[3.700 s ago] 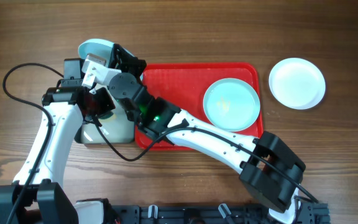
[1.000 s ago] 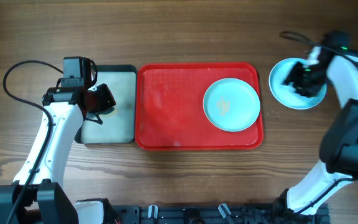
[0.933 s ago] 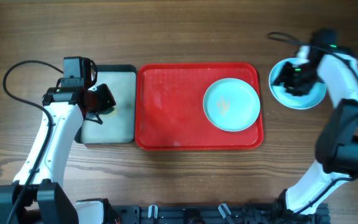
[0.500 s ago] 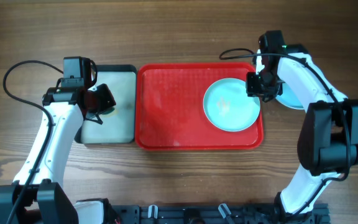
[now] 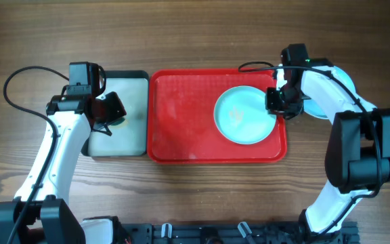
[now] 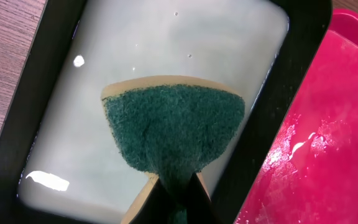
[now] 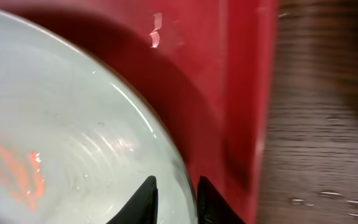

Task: Clean dirty plates on tray and stack at the side
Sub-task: 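Move the right gripper to the rim of the last light-blue plate, then grip the plate rim and drag it toward the tray's left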

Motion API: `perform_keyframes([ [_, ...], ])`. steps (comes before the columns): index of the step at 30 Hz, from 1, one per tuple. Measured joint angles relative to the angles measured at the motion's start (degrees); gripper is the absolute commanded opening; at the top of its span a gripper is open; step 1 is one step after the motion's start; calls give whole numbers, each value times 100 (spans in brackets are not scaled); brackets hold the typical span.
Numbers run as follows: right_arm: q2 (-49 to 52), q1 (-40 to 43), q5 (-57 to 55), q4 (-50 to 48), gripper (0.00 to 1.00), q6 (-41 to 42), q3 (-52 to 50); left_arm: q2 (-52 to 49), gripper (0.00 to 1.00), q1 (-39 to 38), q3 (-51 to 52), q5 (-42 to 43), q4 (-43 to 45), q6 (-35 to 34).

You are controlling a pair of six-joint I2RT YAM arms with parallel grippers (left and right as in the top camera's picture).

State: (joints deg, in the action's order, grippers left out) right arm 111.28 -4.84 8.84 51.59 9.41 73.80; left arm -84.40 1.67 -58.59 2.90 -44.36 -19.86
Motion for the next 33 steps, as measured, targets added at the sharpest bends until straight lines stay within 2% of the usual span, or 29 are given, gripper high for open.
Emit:
perform_keyframes([
  [4,0,-13,584,-7,23,39,-22,0,4,0,0,0,0,2],
  [7,0,-120,903,-22,28,59,-22,0,4,0,0,0,0,2],
  [14,0,-691,1154,-343,34,22,-24,0,4,0,0,0,0,2],
  [20,0,-761,1014,-767,29,-76,-24,0,4,0,0,0,-11,2],
  [27,0,-761,686,-793,27,-144,-24,0,4,0,0,0,-33,2],
  [33,0,-984,503,-1051,18,-245,-247,0,4,0,0,0,-35,2],
])
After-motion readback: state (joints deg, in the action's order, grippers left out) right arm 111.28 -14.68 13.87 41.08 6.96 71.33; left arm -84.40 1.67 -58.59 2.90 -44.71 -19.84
